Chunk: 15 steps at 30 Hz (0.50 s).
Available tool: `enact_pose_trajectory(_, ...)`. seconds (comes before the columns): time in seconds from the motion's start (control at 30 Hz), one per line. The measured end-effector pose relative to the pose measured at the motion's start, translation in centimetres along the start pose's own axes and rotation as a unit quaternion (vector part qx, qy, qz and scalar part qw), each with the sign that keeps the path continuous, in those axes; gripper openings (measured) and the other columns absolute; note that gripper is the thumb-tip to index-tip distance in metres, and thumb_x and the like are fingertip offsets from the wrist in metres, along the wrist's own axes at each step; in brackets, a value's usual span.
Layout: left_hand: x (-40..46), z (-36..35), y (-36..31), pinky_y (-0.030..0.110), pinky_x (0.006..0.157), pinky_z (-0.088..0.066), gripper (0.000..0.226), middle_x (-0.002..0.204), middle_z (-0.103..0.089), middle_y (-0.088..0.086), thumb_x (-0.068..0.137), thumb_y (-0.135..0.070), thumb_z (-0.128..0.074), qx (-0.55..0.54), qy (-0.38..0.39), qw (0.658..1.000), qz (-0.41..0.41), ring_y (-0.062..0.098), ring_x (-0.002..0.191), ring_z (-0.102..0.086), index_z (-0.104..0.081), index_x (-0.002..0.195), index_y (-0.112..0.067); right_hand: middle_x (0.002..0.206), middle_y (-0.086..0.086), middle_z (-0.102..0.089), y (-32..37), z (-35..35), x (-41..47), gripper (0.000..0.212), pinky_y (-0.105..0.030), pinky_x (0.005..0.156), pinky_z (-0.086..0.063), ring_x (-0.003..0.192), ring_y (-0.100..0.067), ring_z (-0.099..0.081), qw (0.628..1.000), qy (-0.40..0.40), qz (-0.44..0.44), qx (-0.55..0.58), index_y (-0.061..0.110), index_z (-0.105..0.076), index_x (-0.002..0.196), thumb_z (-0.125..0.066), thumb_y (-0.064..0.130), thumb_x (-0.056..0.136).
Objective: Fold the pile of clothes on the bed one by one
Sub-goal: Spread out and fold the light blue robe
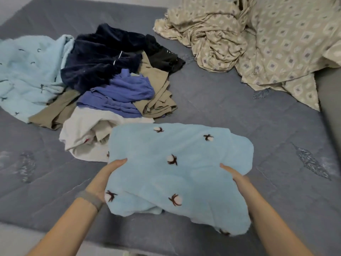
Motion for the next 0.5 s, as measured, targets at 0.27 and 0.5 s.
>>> enact_pose_trajectory(0.27, -26.5, 10.0, -11.2, 0.034, 0.050, -0.057, 0.052, 0.077, -0.074, 0.010, 0.098, -0.012, -0.037, -0.126, -0.104, 0.981, -0.101, 0.024, 0.067, -0.072, -0.079, 0.067, -0.014, 0.111, 0.000, -0.072, 14.5, -17.3, -22.9, 0.085, -0.042, 0.087, -0.052, 0.101, -0.022, -0.069, 0.967, 0.230, 0.084, -0.075, 0.022, -0.061, 0.122, -0.093, 0.039, 0.045)
enact_pose_trajectory(0.5, -44.3, 23.7, -16.6, 0.032, 0.053, -0.058, 0.047, 0.084, -0.075, 0.009, 0.096, -0.015, -0.039, -0.213, -0.127, 0.945, -0.213, 0.023, 0.072, -0.073, -0.079, 0.072, -0.013, 0.118, -0.003, -0.069, 15.0, -37.1, -38.8, 0.052, -0.037, 0.076, -0.059, 0.105, -0.024, -0.067, 0.919, 0.362, 0.083, -0.133, 0.020, -0.058, 0.127, -0.071, 0.017, 0.076)
Point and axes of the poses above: each hand's wrist, its own x-axis towards the middle knuckle, its own z-axis out of the back of the hand, y = z × x, the point moved 10 cm from there along x, towards the middle knuckle
